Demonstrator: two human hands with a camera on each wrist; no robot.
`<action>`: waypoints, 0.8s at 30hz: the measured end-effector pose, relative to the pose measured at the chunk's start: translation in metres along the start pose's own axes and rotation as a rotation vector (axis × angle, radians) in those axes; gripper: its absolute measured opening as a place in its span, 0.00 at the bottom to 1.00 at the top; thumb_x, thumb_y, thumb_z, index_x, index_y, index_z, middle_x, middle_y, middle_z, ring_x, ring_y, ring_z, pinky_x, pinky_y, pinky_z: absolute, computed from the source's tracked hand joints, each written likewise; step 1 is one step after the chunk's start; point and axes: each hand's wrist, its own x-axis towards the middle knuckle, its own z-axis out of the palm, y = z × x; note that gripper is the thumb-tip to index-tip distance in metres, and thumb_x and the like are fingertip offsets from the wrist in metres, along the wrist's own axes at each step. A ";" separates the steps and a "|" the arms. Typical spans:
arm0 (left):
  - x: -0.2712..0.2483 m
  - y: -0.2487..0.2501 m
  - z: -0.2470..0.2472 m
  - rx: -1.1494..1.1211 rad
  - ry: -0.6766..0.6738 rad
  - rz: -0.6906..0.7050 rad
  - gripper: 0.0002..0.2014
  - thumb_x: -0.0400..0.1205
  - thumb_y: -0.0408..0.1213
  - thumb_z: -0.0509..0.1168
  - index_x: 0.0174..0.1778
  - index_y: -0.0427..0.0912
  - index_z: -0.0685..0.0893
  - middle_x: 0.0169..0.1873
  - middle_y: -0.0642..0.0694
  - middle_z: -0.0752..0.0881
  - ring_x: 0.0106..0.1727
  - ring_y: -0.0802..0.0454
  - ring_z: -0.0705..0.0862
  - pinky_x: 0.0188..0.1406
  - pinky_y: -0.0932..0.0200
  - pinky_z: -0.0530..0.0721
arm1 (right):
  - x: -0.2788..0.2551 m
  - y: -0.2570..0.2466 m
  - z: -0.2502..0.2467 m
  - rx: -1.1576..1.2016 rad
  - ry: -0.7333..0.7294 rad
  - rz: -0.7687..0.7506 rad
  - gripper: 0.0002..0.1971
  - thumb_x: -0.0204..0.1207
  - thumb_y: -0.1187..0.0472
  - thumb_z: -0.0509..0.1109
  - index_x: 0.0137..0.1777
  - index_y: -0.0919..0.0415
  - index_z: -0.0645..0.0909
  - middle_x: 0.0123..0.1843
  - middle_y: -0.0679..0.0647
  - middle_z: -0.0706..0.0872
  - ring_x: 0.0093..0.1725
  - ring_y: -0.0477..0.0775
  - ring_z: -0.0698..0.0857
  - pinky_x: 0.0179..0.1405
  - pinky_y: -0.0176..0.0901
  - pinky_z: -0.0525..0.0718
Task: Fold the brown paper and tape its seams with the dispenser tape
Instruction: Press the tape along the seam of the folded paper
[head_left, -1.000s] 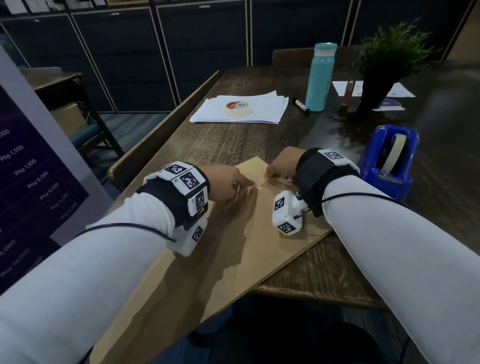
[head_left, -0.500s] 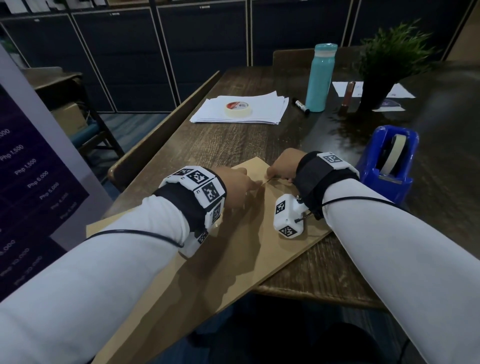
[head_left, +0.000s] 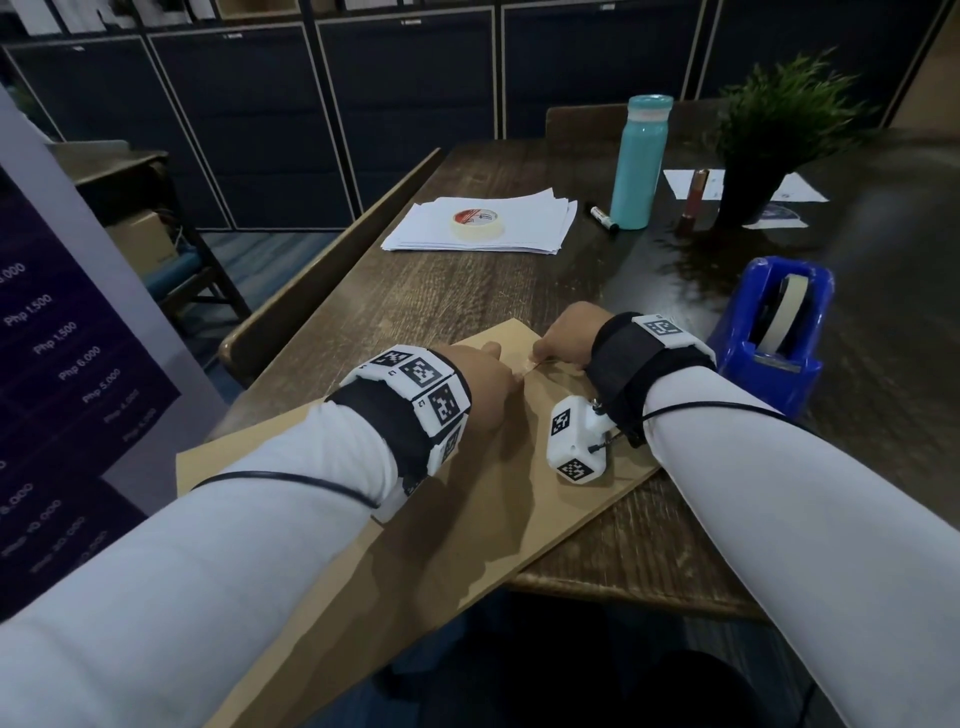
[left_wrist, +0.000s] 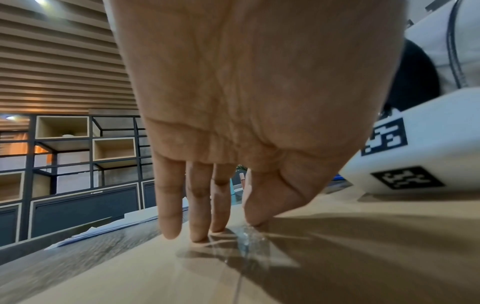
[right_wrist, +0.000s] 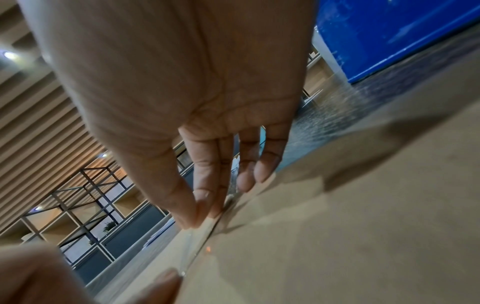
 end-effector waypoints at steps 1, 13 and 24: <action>0.000 0.001 -0.001 0.004 0.001 0.000 0.29 0.84 0.41 0.58 0.82 0.56 0.62 0.69 0.41 0.67 0.45 0.42 0.75 0.40 0.51 0.75 | 0.001 0.000 0.000 -0.001 0.005 0.001 0.18 0.72 0.50 0.74 0.33 0.63 0.75 0.40 0.56 0.80 0.43 0.58 0.79 0.31 0.41 0.72; -0.002 -0.001 -0.001 -0.003 -0.005 0.033 0.29 0.83 0.41 0.58 0.82 0.56 0.62 0.76 0.39 0.63 0.57 0.37 0.80 0.42 0.50 0.75 | 0.004 -0.005 0.001 -0.177 -0.019 0.023 0.28 0.74 0.44 0.72 0.67 0.64 0.80 0.68 0.58 0.83 0.67 0.59 0.81 0.63 0.46 0.80; 0.002 -0.002 -0.001 0.006 0.001 0.038 0.27 0.82 0.41 0.60 0.80 0.54 0.67 0.72 0.40 0.67 0.56 0.37 0.80 0.44 0.51 0.76 | 0.009 -0.006 0.006 -0.254 -0.016 0.005 0.24 0.76 0.48 0.71 0.65 0.64 0.81 0.65 0.61 0.84 0.65 0.63 0.81 0.66 0.51 0.80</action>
